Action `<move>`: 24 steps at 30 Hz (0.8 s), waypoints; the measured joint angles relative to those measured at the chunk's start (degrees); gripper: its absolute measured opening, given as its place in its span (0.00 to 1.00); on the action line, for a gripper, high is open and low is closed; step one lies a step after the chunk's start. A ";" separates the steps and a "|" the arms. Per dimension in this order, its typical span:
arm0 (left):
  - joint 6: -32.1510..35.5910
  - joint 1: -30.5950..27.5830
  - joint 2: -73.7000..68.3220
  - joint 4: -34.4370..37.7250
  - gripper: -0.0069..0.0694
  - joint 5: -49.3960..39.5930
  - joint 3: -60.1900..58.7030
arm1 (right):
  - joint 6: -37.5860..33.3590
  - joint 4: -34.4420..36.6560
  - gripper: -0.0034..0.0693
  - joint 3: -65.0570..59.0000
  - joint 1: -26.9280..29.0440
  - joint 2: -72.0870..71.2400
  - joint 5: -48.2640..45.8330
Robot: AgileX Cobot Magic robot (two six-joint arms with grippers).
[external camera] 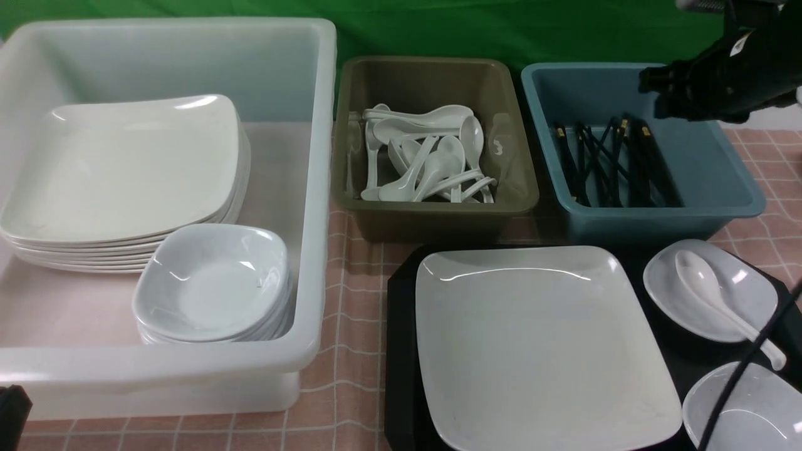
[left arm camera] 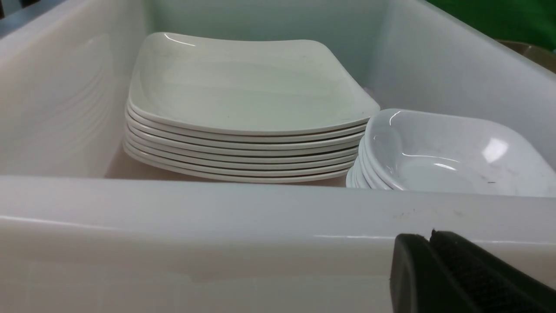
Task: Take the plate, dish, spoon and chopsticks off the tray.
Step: Use the right arm to put the chopsticks into the small storage box on the right, then use the right arm to grab a soup spoon from the plate
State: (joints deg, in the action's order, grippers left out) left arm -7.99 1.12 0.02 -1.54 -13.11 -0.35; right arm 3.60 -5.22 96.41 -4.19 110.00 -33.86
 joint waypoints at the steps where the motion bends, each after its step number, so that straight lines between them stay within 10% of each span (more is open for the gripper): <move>1: 0.00 0.00 0.00 0.00 0.12 0.00 0.00 | -1.98 0.00 0.32 0.13 0.00 -2.12 -5.23; 6: 0.00 0.00 0.00 0.00 0.12 0.00 0.00 | -5.23 -0.17 0.09 -0.60 0.00 -9.18 -30.17; 13: -0.09 0.00 0.00 0.00 0.12 0.00 0.00 | -5.81 -0.59 0.10 -11.91 0.00 -10.97 -30.45; 24: -0.09 0.00 0.00 0.00 0.12 0.00 0.00 | -12.01 -4.42 0.58 -19.32 0.00 -2.39 -17.50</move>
State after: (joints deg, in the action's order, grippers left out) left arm -8.08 1.12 0.02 -1.54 -13.11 -0.35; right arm -8.41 -9.64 77.09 -4.19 107.62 -51.36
